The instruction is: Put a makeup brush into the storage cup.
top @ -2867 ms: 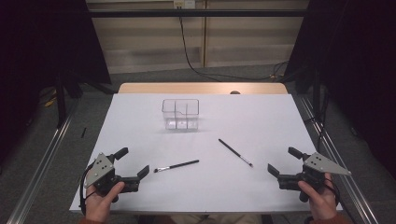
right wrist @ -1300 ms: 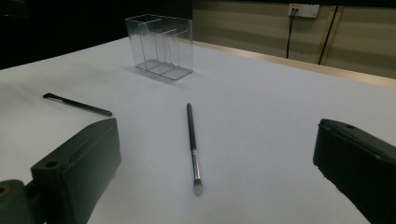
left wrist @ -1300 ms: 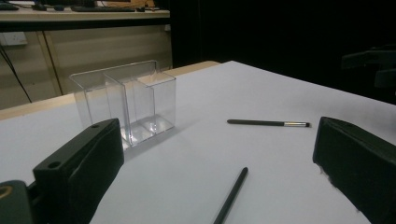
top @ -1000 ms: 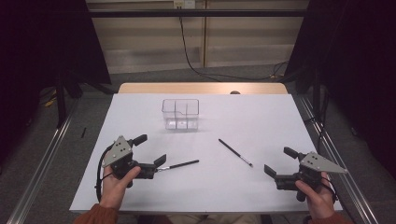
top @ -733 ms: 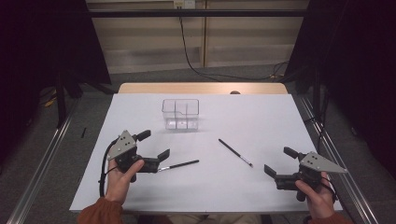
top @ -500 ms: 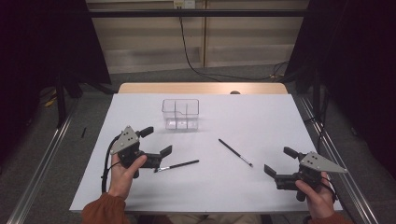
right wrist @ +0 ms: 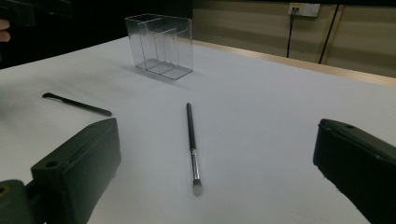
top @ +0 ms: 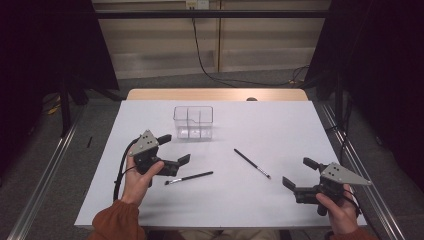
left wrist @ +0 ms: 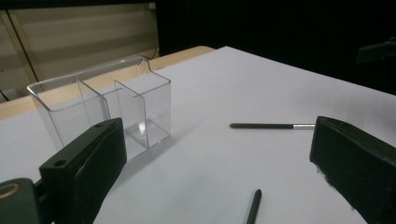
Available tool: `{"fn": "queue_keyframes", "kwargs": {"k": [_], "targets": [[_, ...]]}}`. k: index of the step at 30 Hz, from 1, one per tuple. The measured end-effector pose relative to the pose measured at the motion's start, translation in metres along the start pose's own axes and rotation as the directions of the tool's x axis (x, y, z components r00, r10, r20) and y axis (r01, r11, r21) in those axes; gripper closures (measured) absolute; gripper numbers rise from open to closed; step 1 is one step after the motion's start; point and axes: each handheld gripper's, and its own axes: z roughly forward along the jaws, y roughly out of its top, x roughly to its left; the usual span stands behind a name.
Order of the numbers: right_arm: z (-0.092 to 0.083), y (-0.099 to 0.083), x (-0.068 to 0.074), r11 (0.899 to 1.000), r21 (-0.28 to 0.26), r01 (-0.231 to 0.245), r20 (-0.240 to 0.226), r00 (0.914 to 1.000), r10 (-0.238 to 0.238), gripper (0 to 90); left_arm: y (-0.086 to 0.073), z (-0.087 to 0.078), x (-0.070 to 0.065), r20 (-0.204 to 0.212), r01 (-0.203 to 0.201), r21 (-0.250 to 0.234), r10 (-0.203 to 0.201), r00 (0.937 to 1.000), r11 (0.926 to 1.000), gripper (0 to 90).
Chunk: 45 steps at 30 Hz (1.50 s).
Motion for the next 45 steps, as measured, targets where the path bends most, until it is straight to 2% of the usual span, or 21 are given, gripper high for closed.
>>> {"fn": "queue_keyframes", "kwargs": {"k": [5, 8, 12, 14, 16, 17, 20, 25, 28, 30, 31, 33, 34, 35, 36, 39, 40, 41, 42, 44, 45], "targets": [[0.001, 0.000, 0.001, 1.000, -0.001, -0.001, -0.002, 1.0000, 0.001, 0.4, 0.000, 0.004, 0.001, 0.028, -0.001, 0.061, 0.000, 0.9996, 0.9982, 4.1], [0.001, 0.000, 0.001, 1.000, -0.001, -0.001, -0.002, 1.0000, 0.001, 0.4, 0.002, 0.006, 0.002, 0.048, 0.005, 0.115, -0.011, 0.9988, 0.9934, 4.6], [0.000, 0.000, 0.000, 1.000, -0.002, -0.010, -0.002, 1.0000, 0.010, 0.3, 0.007, 0.009, 0.001, 0.057, -0.022, 0.156, 0.013, 0.9983, 0.9875, 4.6], [0.000, 0.000, 0.000, 1.000, -0.002, -0.009, -0.002, 1.0000, 0.009, 0.3, 0.009, 0.011, 0.001, 0.075, -0.018, 0.174, 0.005, 0.9972, 0.9845, 4.6], [0.000, 0.000, 0.000, 1.000, -0.001, -0.008, -0.004, 1.0000, 0.008, 0.4, 0.011, 0.012, 0.001, 0.065, -0.024, 0.180, 0.012, 0.9978, 0.9833, 4.5], [0.000, 0.000, 0.000, 1.000, 0.000, -0.003, -0.004, 1.0000, 0.003, 0.4, 0.011, 0.013, 0.002, 0.063, -0.035, 0.194, 0.023, 0.9978, 0.9803, 4.5], [0.001, 0.000, 0.001, 1.000, 0.003, 0.001, -0.007, 1.0000, 0.000, 0.3, 0.012, 0.018, 0.003, 0.083, -0.033, 0.263, 0.012, 0.9965, 0.9643, 4.5], [0.001, 0.000, 0.001, 1.000, 0.002, 0.002, -0.009, 1.0000, -0.002, 0.4, 0.012, 0.023, 0.003, 0.075, -0.068, 0.327, 0.046, 0.9961, 0.9425, 5.2], [0.001, 0.000, 0.000, 1.000, 0.003, 0.003, -0.008, 1.0000, -0.003, 0.4, 0.009, 0.028, 0.003, 0.088, -0.081, 0.378, 0.052, 0.9948, 0.9221, 5.2], [0.001, 0.000, 0.001, 1.000, 0.003, 0.001, -0.009, 1.0000, -0.001, 0.4, 0.007, 0.031, 0.004, 0.108, -0.077, 0.420, 0.035, 0.9936, 0.9040, 5.8], [0.001, 0.000, 0.001, 1.000, 0.003, 0.000, -0.010, 1.0000, 0.000, 0.3, 0.007, 0.031, 0.005, 0.116, -0.075, 0.449, 0.025, 0.9929, 0.8902, 6.0], [0.001, 0.000, 0.001, 1.000, 0.006, -0.001, -0.012, 0.9999, 0.001, 0.4, 0.006, 0.032, 0.007, 0.121, -0.084, 0.483, 0.029, 0.9923, 0.8715, 6.1], [0.001, 0.000, 0.001, 1.000, 0.005, 0.000, -0.012, 0.9999, 0.001, 0.3, 0.005, 0.032, 0.007, 0.123, -0.093, 0.508, 0.035, 0.9918, 0.8564, 6.7], [0.001, 0.000, 0.001, 1.000, 0.004, -0.001, -0.012, 0.9999, 0.001, 0.4, 0.005, 0.034, 0.007, 0.140, -0.119, 0.542, 0.051, 0.9889, 0.8317, 7.7], [0.002, 0.000, 0.001, 1.000, 0.005, -0.002, -0.012, 0.9999, 0.002, 0.4, 0.005, 0.035, 0.007, 0.149, -0.130, 0.566, 0.054, 0.9873, 0.8141, 7.9], [0.002, 0.000, 0.001, 1.000, 0.006, -0.002, -0.013, 0.9999, 0.002, 0.4, 0.008, 0.039, 0.007, 0.164, -0.149, 0.603, 0.061, 0.9846, 0.7835, 7.8], [0.002, 0.000, 0.001, 1.000, 0.005, -0.001, -0.013, 0.9999, 0.001, 0.4, 0.009, 0.040, 0.006, 0.163, -0.145, 0.606, 0.057, 0.9850, 0.7822, 7.8], [0.002, 0.000, 0.001, 1.000, 0.005, -0.002, -0.013, 0.9999, 0.002, 0.3, 0.011, 0.041, 0.007, 0.168, -0.156, 0.623, 0.064, 0.9838, 0.7665, 7.9], [0.002, 0.000, 0.001, 1.000, 0.006, 0.000, -0.013, 0.9999, 0.000, 0.3, 0.011, 0.042, 0.006, 0.166, -0.152, 0.637, 0.059, 0.9844, 0.7556, 7.9], [0.002, 0.000, 0.001, 1.000, 0.007, 0.000, -0.014, 0.9999, 0.000, 0.4, 0.013, 0.045, 0.006, 0.181, -0.174, 0.675, 0.068, 0.9812, 0.7169, 7.8], [0.002, 0.000, 0.001, 1.000, 0.008, 0.001, -0.015, 0.9999, -0.001, 0.3, 0.013, 0.047, 0.006, 0.186, -0.164, 0.688, 0.047, 0.9814, 0.7072, 7.8]]}}
